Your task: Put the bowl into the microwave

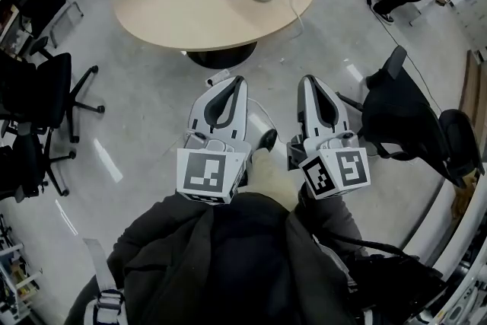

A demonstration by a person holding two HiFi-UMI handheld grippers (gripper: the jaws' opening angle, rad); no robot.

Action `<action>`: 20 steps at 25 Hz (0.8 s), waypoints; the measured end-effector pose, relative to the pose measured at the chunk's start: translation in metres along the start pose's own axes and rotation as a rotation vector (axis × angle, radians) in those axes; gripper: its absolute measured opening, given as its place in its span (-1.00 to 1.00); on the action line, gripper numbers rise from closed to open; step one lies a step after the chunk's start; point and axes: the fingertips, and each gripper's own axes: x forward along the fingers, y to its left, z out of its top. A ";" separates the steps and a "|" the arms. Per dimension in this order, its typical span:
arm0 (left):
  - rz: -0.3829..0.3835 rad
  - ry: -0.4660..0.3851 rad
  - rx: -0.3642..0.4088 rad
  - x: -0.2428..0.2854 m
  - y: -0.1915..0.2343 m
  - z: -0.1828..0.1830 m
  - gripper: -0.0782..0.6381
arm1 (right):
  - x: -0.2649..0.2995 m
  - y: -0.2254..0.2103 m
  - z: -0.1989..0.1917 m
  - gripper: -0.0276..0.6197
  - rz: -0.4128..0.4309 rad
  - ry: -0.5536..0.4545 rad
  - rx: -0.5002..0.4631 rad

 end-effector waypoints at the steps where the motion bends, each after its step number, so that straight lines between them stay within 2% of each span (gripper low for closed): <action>1: 0.000 0.002 -0.001 0.005 0.002 -0.002 -0.76 | 0.003 -0.004 -0.001 -0.89 -0.004 0.003 0.002; 7: 0.010 0.028 0.000 0.043 0.012 -0.013 -0.76 | 0.031 -0.032 -0.010 -0.89 -0.012 0.016 0.022; 11: 0.005 0.075 0.000 0.081 0.013 -0.028 -0.76 | 0.055 -0.063 -0.023 -0.89 -0.022 0.037 0.047; 15: -0.018 0.118 0.009 0.131 0.008 -0.033 -0.76 | 0.080 -0.099 -0.032 -0.89 -0.037 0.071 0.082; 20: -0.042 0.159 0.008 0.210 0.007 -0.021 -0.76 | 0.129 -0.138 -0.018 -0.89 -0.019 0.116 0.100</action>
